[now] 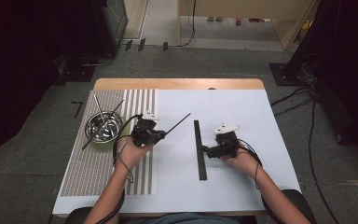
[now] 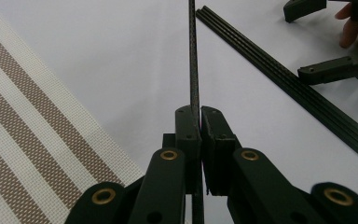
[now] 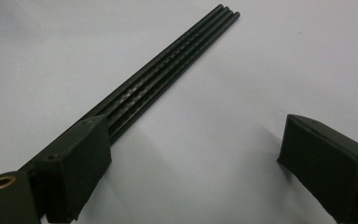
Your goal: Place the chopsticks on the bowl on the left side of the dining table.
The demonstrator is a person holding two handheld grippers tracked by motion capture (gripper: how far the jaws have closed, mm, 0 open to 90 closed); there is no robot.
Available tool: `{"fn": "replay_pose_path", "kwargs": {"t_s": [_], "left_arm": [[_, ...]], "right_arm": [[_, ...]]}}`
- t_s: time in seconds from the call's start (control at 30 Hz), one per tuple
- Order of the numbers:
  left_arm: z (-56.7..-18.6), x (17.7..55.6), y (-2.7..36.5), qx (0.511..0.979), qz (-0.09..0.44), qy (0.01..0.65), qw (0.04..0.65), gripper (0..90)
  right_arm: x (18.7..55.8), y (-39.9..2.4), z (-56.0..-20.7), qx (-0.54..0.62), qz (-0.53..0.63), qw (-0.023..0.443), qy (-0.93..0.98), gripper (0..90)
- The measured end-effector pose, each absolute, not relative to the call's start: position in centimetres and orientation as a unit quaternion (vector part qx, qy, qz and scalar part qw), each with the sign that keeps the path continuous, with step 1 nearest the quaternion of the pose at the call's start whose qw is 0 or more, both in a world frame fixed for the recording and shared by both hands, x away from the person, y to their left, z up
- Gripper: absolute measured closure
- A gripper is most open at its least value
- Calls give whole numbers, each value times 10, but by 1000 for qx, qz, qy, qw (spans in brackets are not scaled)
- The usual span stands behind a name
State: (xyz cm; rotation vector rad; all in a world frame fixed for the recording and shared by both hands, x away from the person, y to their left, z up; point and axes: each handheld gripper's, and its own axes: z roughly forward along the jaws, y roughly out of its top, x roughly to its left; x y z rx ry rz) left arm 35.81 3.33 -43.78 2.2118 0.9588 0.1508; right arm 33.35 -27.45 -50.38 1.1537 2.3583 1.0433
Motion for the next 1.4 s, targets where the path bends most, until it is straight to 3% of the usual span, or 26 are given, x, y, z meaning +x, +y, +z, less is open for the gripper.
{"fn": "replay_pose_path", "kwargs": {"t_s": [1.4], "left_arm": [[-423,357,75,851,80,391,340,875]], "right_arm": [[334,-274,-504,404,365,157,824,83]]}}
